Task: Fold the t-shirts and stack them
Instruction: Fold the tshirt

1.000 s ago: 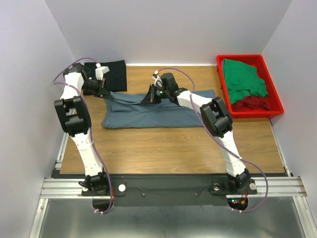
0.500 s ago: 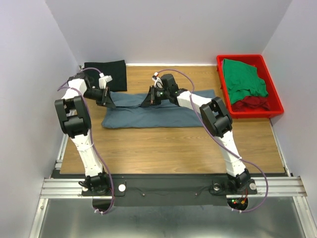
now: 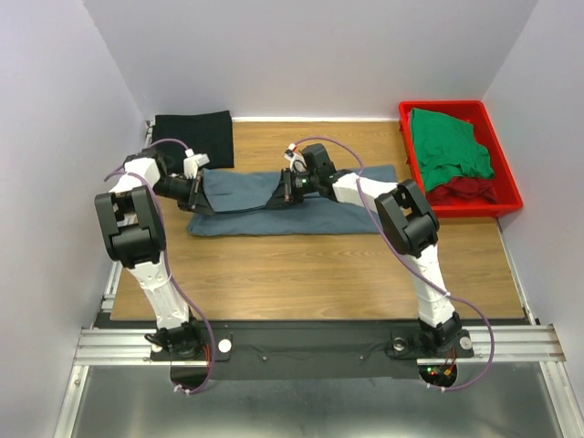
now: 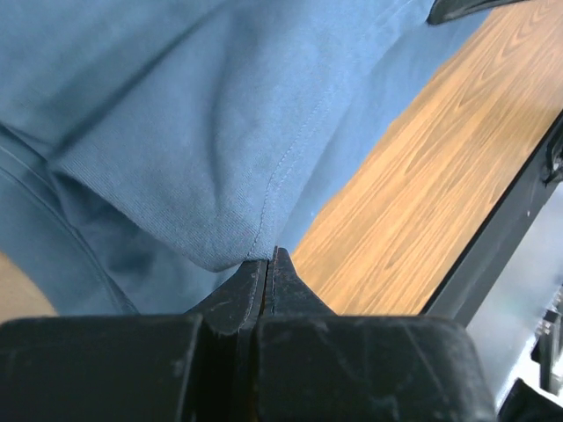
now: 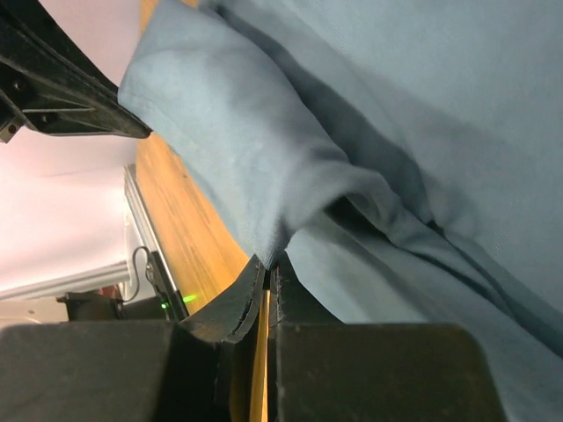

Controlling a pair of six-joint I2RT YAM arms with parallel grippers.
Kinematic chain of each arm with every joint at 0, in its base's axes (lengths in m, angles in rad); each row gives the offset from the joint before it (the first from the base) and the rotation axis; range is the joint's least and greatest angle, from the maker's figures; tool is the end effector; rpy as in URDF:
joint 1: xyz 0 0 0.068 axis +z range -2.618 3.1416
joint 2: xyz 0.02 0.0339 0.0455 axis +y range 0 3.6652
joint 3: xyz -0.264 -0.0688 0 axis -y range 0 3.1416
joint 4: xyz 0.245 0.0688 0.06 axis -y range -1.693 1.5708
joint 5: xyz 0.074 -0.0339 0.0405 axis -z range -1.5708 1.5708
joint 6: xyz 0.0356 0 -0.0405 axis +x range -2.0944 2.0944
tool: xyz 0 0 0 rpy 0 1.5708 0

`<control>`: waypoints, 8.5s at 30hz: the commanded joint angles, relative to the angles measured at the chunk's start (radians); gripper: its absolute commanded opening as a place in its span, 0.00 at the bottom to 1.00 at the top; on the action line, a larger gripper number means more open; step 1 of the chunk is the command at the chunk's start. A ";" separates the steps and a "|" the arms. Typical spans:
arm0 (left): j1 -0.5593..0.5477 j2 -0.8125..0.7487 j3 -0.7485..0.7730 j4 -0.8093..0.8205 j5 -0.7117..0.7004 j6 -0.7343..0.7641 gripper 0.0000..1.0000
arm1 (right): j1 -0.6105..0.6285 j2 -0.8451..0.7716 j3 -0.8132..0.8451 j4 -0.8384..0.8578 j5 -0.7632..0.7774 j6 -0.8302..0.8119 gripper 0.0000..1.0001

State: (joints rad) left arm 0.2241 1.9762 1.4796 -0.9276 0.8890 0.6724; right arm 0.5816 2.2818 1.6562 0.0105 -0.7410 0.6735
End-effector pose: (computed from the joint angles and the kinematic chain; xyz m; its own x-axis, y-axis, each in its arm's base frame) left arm 0.3788 0.0580 0.1967 -0.7729 0.2264 -0.5927 0.5777 0.6373 -0.5099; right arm 0.4112 0.2991 0.1608 -0.9170 -0.0522 -0.3954 -0.3761 0.4429 0.8139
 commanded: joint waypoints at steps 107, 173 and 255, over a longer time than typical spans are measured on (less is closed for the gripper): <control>-0.368 -0.019 0.245 0.461 -0.254 -0.484 0.36 | -0.154 -0.338 -0.570 -0.652 -0.017 -0.680 0.30; -0.466 -0.093 -0.039 0.541 -0.253 -0.411 0.29 | -0.077 -0.541 -0.385 -0.379 0.077 -0.542 0.58; -0.864 -1.163 -1.025 0.437 -0.409 0.589 0.66 | 0.281 -1.167 -1.070 -0.404 0.397 -1.644 0.66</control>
State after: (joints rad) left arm -0.6312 0.7959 0.4706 -0.5907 0.5022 1.2343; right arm 0.8558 1.1309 0.6220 -0.5724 -0.3607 -0.8642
